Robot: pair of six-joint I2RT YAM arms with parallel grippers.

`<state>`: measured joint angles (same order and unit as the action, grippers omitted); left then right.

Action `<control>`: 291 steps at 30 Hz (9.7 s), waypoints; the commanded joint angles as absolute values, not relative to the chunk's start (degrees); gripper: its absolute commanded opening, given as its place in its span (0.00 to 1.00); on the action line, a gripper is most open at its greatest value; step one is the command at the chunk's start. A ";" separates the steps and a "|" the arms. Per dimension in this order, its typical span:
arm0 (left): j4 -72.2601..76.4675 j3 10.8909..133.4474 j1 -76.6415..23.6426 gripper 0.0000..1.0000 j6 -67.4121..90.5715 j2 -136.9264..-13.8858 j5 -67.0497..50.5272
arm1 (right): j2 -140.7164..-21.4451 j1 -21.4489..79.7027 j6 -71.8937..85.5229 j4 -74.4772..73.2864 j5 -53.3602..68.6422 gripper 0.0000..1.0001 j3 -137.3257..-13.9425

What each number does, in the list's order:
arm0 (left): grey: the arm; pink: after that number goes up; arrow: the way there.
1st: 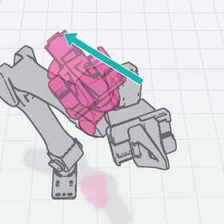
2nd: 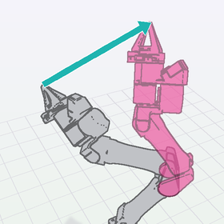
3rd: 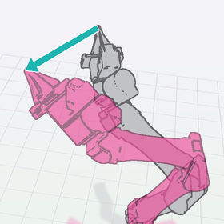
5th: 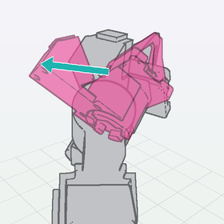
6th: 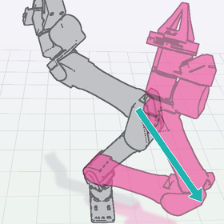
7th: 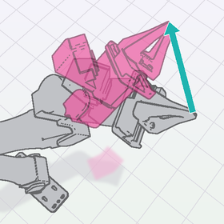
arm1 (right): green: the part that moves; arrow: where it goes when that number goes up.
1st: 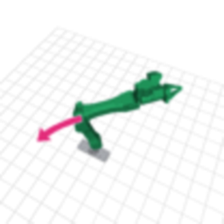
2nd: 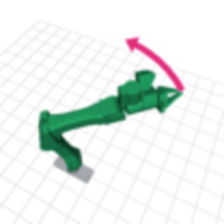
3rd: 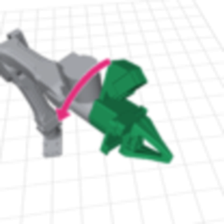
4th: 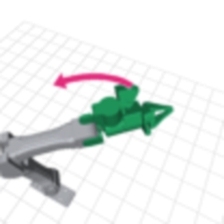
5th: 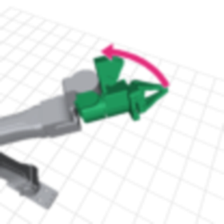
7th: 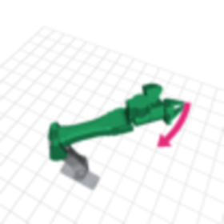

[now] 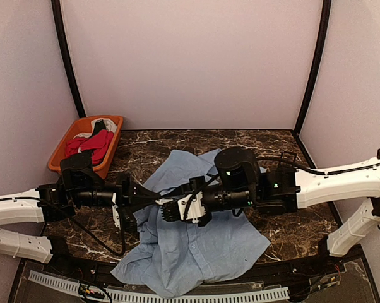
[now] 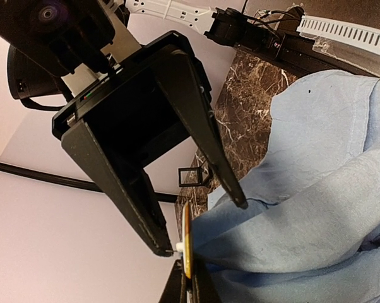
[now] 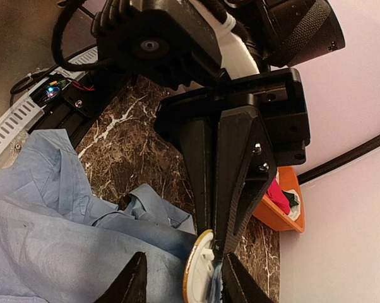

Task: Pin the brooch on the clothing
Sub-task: Close the brooch on the flattened clothing.

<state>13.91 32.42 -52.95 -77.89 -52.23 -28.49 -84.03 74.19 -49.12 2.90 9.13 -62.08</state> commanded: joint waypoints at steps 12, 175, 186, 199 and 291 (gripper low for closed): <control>13.81 33.66 -53.17 0.01 -78.13 -51.38 -29.80 | -86.26 72.77 -46.28 3.16 6.69 0.33 -64.17; 27.69 31.12 -52.86 0.01 -68.27 -54.36 -27.35 | -92.89 77.98 -64.52 3.12 16.27 0.61 -57.53; 27.04 31.03 -53.08 0.01 -69.20 -54.23 -27.51 | -91.52 75.70 -61.52 6.10 15.81 0.71 -56.89; 26.77 30.95 -53.15 0.01 -69.68 -54.19 -27.59 | -90.18 73.98 -59.91 8.95 14.00 0.76 -55.73; 4.03 31.25 -56.32 0.01 -105.64 -52.62 -23.80 | -87.73 70.73 -46.43 -9.21 19.73 0.54 -66.71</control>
<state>2.07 32.03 -56.07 -107.74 -53.39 -22.02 -85.56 71.05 -47.86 -10.04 18.90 -66.17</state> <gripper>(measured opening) 0.030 0.569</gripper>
